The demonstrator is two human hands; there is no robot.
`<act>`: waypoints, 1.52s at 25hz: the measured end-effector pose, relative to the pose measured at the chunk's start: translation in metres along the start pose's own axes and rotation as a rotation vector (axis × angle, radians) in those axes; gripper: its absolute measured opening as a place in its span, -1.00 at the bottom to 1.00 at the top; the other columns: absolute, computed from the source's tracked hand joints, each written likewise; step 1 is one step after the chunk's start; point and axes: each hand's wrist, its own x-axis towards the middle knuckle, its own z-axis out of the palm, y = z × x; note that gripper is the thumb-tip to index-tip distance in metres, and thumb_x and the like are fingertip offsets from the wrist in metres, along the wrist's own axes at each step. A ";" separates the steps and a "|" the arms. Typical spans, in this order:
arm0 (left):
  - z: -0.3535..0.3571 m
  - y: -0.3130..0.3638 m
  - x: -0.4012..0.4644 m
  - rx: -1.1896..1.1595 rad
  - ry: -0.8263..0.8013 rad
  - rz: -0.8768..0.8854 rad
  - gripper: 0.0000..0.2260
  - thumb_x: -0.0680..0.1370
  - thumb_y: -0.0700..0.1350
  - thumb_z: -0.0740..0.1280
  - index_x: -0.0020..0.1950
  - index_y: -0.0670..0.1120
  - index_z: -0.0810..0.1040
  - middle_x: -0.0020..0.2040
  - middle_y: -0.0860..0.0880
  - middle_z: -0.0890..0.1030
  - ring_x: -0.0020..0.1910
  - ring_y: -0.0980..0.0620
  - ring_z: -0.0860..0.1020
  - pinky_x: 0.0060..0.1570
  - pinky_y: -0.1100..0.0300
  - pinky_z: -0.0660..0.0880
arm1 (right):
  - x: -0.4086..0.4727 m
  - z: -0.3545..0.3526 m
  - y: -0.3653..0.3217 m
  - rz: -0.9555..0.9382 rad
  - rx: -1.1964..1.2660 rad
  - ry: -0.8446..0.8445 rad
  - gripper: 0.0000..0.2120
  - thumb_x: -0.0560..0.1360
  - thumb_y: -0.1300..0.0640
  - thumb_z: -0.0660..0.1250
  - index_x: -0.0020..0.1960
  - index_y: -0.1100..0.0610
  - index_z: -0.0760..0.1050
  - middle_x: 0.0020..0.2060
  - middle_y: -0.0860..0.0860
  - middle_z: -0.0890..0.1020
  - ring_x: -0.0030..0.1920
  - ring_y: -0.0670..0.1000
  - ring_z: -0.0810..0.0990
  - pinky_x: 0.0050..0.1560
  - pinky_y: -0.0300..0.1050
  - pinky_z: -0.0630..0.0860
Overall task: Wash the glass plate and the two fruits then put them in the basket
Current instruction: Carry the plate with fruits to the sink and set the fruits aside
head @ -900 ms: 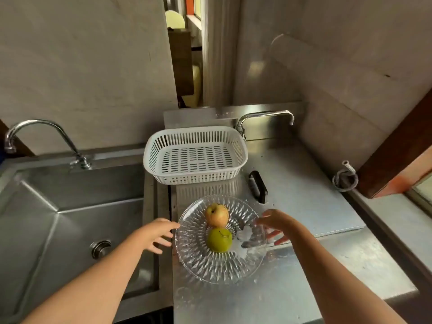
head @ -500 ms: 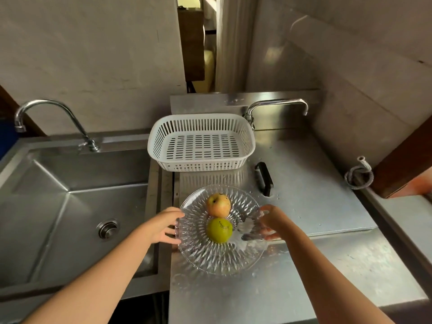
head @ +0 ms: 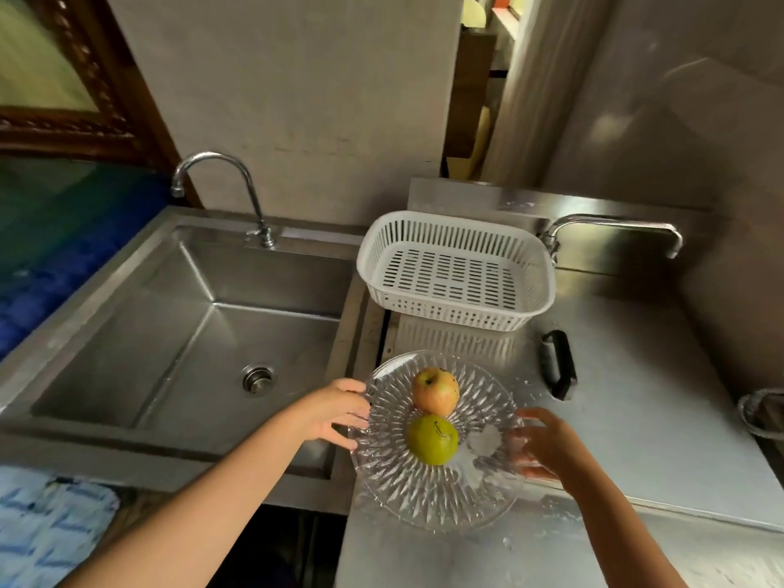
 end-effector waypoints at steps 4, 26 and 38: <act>-0.027 -0.002 -0.010 -0.054 0.038 0.056 -0.51 0.49 -0.28 0.31 0.40 -0.07 0.29 0.08 -0.15 0.56 0.03 -0.08 0.57 -0.11 -0.05 0.60 | -0.011 0.014 -0.030 -0.046 0.087 -0.115 -0.49 0.42 0.59 0.17 0.32 0.28 0.32 0.16 0.29 0.57 -0.07 0.23 0.58 -0.04 0.19 0.56; -0.380 -0.052 -0.068 -0.083 0.189 0.268 -0.49 0.47 -0.45 0.22 0.36 -0.08 0.35 0.01 -0.04 0.61 -0.10 0.00 0.64 -0.31 0.14 0.64 | -0.058 0.313 -0.208 -0.099 0.159 -0.283 -0.50 0.39 0.63 0.11 0.21 0.24 0.43 -0.06 0.19 0.58 -0.36 0.07 0.54 -0.31 -0.10 0.52; -0.447 -0.056 -0.001 -0.081 0.259 0.158 -0.53 0.49 -0.41 0.19 0.34 -0.04 0.38 0.06 -0.06 0.63 -0.08 -0.04 0.64 -0.20 0.07 0.57 | 0.029 0.392 -0.229 0.014 0.109 -0.292 -0.50 0.38 0.62 0.14 0.16 0.17 0.45 -0.05 0.19 0.64 -0.30 0.12 0.57 -0.35 -0.06 0.57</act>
